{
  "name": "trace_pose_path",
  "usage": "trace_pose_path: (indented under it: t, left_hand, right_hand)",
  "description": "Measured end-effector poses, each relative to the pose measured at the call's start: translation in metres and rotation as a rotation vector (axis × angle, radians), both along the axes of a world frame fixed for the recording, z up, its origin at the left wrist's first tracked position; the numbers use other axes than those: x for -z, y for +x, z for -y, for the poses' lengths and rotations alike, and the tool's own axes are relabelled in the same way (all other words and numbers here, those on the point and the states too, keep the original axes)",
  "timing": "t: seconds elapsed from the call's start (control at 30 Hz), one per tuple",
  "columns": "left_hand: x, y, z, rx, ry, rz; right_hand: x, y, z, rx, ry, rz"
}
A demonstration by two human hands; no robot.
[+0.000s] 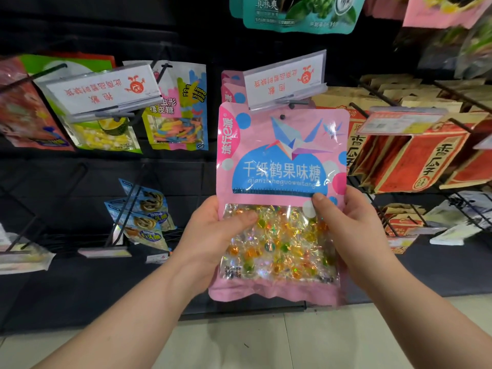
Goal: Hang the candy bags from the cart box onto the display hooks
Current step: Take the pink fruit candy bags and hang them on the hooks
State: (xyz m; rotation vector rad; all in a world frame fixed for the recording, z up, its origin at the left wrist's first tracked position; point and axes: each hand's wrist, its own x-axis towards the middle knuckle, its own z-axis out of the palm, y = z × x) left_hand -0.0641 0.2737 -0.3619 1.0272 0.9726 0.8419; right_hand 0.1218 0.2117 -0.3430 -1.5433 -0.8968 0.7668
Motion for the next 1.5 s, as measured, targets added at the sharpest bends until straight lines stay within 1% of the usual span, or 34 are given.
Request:
trace_pose_path:
  t: [0.13,0.27,0.33,0.43,0.53,0.67,0.87,1.0,1.07,1.13,1.17,1.2,1.27,1.33,1.37,1.43,1.5]
  left_hand:
    - [0.001,0.003,-0.003,-0.01,-0.001,-0.004]
    - [0.005,0.007,-0.013,-0.013,-0.009,-0.047]
    - [0.007,0.012,-0.024,-0.019,0.032,-0.122]
    - [0.011,0.021,-0.045,-0.051,0.145,-0.254]
    - [0.017,0.029,-0.068,-0.059,0.201,-0.331]
    - [0.022,0.039,-0.093,-0.065,0.233,-0.383]
    - [0.027,0.052,-0.12,-0.078,0.306,-0.586]
    - [0.027,0.053,-0.124,-0.072,0.289,-0.628]
    - [0.027,0.051,-0.124,-0.075,0.287,-0.652]
    - [0.026,0.05,-0.122,-0.074,0.297,-0.715]
    - [0.026,0.048,-0.119,-0.063,0.313,-0.786]
    - [0.026,0.046,-0.115,-0.041,0.349,-0.882]
    - [0.023,0.039,-0.1,0.025,0.505,-1.09]
    - [0.019,0.034,-0.084,0.142,0.676,-1.304]
    - [0.016,0.031,-0.078,0.212,0.726,-1.392]
    - [0.007,0.026,-0.066,0.32,0.772,-1.509]
    - [-0.003,0.02,-0.051,0.369,0.797,-1.565]
  right_hand:
    - [0.003,0.003,-0.005,-0.001,0.005,0.005]
    - [0.01,0.009,-0.02,0.024,-0.048,0.042]
    - [0.013,0.011,-0.033,0.038,-0.082,0.068]
    - [0.018,0.015,-0.054,0.086,-0.119,0.187]
    - [0.024,0.021,-0.077,0.112,-0.165,0.3]
    - [0.027,0.028,-0.105,0.113,-0.193,0.309]
    - [0.03,0.035,-0.133,0.088,-0.26,0.319]
    - [0.032,0.037,-0.135,0.038,-0.345,0.381]
    - [0.03,0.035,-0.132,0.024,-0.359,0.373]
    - [0.026,0.032,-0.125,0.035,-0.357,0.395]
    - [0.024,0.03,-0.119,0.035,-0.369,0.442]
    - [0.023,0.028,-0.112,0.013,-0.391,0.532]
    - [0.021,0.022,-0.093,-0.09,-0.434,0.783]
    - [0.016,0.016,-0.075,-0.196,-0.462,1.039]
    - [0.013,0.013,-0.068,-0.245,-0.475,1.144]
    - [0.006,0.007,-0.055,-0.327,-0.487,1.274]
    - [-0.002,-0.001,-0.043,-0.382,-0.473,1.346]
